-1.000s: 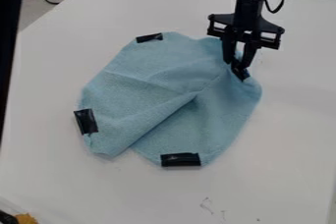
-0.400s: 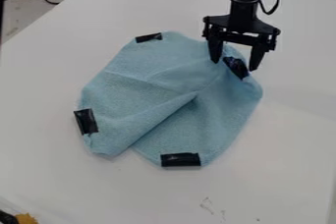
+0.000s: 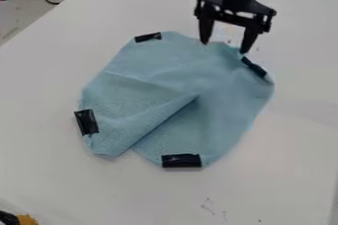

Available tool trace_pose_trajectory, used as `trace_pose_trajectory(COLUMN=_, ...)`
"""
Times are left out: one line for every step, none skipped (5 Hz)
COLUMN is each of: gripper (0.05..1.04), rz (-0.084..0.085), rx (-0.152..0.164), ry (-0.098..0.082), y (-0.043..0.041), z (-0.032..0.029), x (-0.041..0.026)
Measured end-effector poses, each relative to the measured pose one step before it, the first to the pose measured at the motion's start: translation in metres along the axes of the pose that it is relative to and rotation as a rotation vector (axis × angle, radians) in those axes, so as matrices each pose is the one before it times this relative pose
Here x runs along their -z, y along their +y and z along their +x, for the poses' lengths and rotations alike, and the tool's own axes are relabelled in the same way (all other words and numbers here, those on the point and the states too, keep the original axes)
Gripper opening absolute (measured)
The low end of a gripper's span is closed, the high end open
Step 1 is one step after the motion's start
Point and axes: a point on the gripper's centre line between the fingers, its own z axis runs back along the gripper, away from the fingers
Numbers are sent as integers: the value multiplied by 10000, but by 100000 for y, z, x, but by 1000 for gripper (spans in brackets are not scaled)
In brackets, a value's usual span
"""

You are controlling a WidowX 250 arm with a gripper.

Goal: Robot moved cloth to the side of table

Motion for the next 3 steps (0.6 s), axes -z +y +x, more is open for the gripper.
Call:
trace_pose_trajectory(gripper=1000, rz=355, rx=-334, ry=-141, y=1495, z=-1844, x=-2234)
trace_pose_trajectory(gripper=1000, rz=-523, rx=-421, ry=64, y=722, z=-798, x=1489)
trace_pose_trajectory(gripper=1000, rz=-52, rx=73, ry=116, y=442, z=-373, x=657)
